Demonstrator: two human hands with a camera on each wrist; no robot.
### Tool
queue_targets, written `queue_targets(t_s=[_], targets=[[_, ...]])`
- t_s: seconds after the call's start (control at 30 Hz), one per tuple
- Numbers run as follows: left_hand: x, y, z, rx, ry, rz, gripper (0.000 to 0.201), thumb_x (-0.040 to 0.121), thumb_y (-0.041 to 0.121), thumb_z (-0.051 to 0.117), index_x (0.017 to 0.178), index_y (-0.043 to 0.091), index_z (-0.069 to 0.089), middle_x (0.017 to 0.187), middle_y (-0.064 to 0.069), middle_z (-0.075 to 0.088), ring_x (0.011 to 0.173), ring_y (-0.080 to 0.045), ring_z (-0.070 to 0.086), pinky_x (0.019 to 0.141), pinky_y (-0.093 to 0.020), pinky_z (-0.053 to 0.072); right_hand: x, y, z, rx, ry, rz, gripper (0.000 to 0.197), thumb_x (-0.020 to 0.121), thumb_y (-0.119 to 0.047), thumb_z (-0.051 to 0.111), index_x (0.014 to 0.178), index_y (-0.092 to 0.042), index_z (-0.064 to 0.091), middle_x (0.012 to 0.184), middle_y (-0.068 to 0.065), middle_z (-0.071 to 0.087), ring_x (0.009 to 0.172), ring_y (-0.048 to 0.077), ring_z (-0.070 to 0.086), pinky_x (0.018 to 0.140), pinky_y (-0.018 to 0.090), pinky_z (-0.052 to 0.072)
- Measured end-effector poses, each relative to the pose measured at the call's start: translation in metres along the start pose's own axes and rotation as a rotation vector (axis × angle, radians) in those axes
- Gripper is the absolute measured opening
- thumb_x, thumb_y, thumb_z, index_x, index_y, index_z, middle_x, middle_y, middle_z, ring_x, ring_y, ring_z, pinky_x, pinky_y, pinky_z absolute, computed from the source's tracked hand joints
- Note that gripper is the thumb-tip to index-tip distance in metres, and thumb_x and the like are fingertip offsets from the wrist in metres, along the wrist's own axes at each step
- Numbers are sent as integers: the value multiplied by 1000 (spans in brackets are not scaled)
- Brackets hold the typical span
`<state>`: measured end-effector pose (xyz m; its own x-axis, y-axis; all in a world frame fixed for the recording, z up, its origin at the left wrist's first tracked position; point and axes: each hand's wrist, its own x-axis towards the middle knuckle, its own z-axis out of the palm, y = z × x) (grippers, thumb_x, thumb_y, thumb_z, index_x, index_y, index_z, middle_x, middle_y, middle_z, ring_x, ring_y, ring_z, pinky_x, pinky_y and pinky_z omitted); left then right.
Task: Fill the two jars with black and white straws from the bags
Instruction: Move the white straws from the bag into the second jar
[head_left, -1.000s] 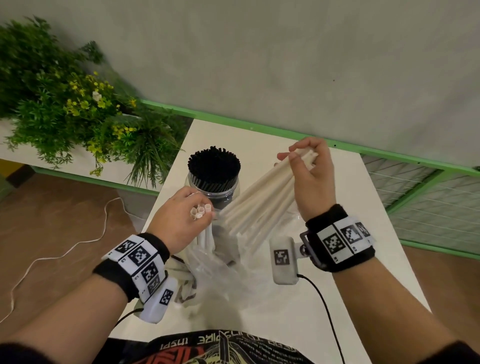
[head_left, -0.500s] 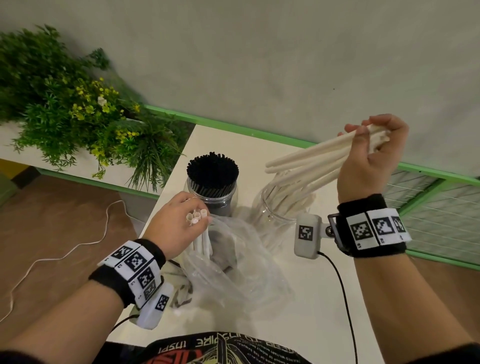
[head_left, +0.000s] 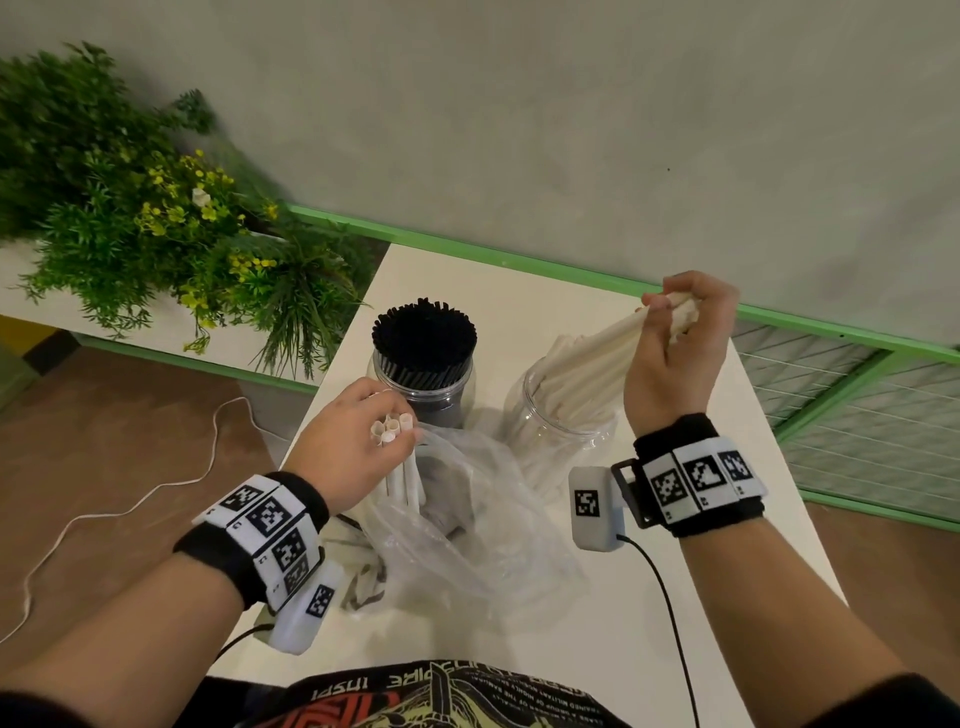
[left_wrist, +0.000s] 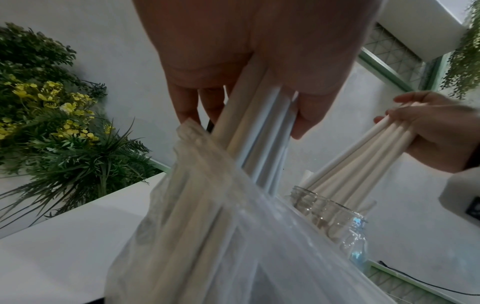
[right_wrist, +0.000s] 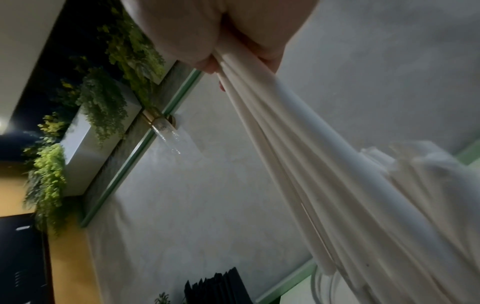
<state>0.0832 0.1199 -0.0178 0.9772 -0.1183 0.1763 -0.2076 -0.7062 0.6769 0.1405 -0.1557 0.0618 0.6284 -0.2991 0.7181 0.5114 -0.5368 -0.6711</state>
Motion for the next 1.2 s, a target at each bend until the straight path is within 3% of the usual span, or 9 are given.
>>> queue_targets(t_s=[0.13,0.3,0.43,0.6,0.7,0.8,0.93,1.07,1.2], targets=[[0,-1,2,4,1,10,33,75,59,44,85,32,60,100,14,51,88,-9,54,75,-30,44,0,10,9,5,-69,63,23,91,2,46,106,-15,50,106,7,51,100,16,50,88,10,35],[2,-2,2,1,1,17,32,74,60,44,84,34,59,100,13,52,89,-9,55,76,-30,44,-8,25,19,-54,-210,99,20,92,1,50,110,-9,52,112,14,54,101,7,51,87,2,31],[2,0,2,-13,-4,8,31,72,61,43,83,36,58,100,15,51,89,-8,54,76,-30,44,-10,39,21,-160,-283,54,23,92,-2,56,115,-1,53,114,13,51,98,-21,42,86,-3,27],[2,0,2,-27,-5,1,31,71,62,43,82,36,58,100,16,50,90,-7,53,75,-27,40,-10,56,15,-275,-449,57,35,96,-20,55,128,-9,50,125,5,46,109,8,46,90,1,30],[1,0,2,-36,-6,-3,31,72,62,44,81,36,59,99,18,50,89,-6,53,75,-28,42,-11,59,2,-292,-518,57,44,98,-35,50,139,-22,44,141,1,38,129,12,35,107,21,31],[0,-1,1,-31,-9,3,34,72,62,44,82,35,60,100,17,50,89,-6,54,76,-29,44,-17,63,-17,-200,-316,162,59,95,-54,40,146,-24,34,145,-5,30,133,10,30,108,15,26],[0,0,1,-30,-6,-6,38,71,62,44,84,32,62,101,16,51,89,-7,54,76,-31,46,-50,73,-35,-124,-260,432,95,74,-80,42,149,-25,22,146,1,29,130,15,36,108,39,35],[0,1,2,-26,-9,-7,40,71,63,44,86,31,63,101,16,52,90,-9,55,76,-32,47,-74,85,-27,-277,-496,461,114,64,-79,60,152,-29,8,157,2,12,144,22,15,117,48,20],[-1,1,1,-29,-9,-7,39,71,62,44,85,31,63,101,16,52,90,-8,55,77,-32,47,-63,83,-5,-385,-499,341,112,71,-58,72,152,-20,5,159,5,7,146,21,9,119,46,14]])
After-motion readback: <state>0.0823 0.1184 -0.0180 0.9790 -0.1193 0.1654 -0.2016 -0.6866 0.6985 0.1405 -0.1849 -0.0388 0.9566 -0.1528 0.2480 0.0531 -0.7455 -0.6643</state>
